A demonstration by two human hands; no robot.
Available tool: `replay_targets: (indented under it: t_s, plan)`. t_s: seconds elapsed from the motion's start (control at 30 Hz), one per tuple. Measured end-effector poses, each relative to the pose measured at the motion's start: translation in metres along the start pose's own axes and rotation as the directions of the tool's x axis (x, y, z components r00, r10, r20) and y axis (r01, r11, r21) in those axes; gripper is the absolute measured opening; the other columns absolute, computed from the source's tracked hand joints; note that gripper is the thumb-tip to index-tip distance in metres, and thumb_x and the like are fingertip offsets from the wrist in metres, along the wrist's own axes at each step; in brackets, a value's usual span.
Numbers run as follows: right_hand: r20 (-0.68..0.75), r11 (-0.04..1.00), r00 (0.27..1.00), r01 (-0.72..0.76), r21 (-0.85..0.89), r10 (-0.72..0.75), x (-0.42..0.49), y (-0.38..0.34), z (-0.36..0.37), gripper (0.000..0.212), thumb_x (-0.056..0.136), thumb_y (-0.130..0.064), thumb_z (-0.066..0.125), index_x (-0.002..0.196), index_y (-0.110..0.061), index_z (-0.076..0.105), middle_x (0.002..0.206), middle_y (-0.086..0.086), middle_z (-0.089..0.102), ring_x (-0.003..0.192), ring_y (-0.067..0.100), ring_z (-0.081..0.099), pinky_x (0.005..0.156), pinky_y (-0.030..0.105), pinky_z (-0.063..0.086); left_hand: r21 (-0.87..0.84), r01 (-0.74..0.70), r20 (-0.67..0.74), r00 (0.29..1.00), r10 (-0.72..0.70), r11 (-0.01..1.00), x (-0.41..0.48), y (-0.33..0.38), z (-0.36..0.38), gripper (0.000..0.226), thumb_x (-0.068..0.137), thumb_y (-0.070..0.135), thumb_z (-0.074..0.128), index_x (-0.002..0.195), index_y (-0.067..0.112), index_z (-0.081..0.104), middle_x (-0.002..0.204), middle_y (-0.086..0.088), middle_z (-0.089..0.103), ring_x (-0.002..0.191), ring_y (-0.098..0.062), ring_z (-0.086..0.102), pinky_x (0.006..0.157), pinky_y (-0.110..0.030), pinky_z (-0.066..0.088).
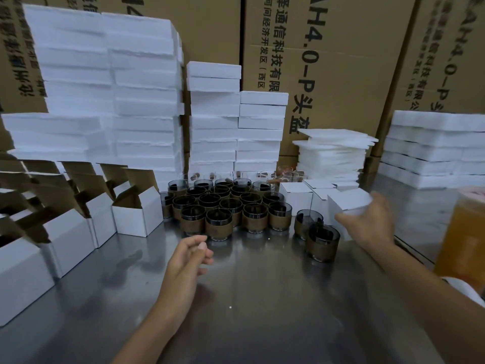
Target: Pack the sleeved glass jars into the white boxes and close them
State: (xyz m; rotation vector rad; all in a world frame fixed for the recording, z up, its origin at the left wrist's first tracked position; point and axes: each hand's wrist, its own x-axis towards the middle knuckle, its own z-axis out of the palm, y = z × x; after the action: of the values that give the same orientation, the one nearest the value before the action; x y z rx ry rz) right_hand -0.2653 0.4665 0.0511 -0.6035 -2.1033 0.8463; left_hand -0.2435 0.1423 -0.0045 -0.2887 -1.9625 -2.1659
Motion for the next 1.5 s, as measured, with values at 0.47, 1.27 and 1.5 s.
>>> replay_targets:
  t_s: [0.47, 1.27, 1.5]
  plan:
    - [0.09, 0.999, 0.996, 0.007, 0.033, -0.01, -0.009, -0.017, 0.034, 0.09, 0.063, -0.029, 0.081, 0.136, -0.004, 0.037, 0.134, 0.013, 0.043, 0.121, 0.03, 0.043, 0.099, 0.039, 0.039, 0.048, -0.037, 0.013, 0.999, 0.036, 0.998, -0.001, -0.002, 0.002, 0.017, 0.096, 0.014, 0.045, 0.101, 0.019, 0.06, 0.078, 0.003, 0.063, 0.078, -0.013, 0.06, 0.076, -0.031, 0.046]
    - [0.14, 0.993, 0.988, -0.048, -0.11, 0.063, 0.002, -0.039, 0.092, 0.093, 0.063, -0.041, 0.084, 0.132, 0.0, 0.036, 0.133, 0.018, 0.034, 0.121, 0.035, 0.04, 0.093, 0.042, 0.042, 0.043, -0.078, 0.085, 0.994, 0.074, 0.996, 0.0, -0.01, 0.004, 0.021, 0.085, 0.034, 0.052, 0.095, 0.018, 0.061, 0.063, 0.008, 0.055, 0.063, -0.007, 0.053, 0.065, -0.025, 0.039]
    - [0.246, 0.931, 0.953, -0.079, -0.356, 0.175, 0.008, -0.04, 0.083, 0.099, 0.061, -0.061, 0.077, 0.13, -0.001, 0.039, 0.132, 0.021, 0.041, 0.123, 0.037, 0.04, 0.094, 0.045, 0.04, 0.077, -0.101, 0.106, 0.99, 0.093, 0.992, -0.001, -0.01, 0.002, 0.013, 0.093, 0.02, 0.049, 0.095, 0.021, 0.061, 0.064, 0.009, 0.056, 0.064, -0.006, 0.054, 0.065, -0.021, 0.041]
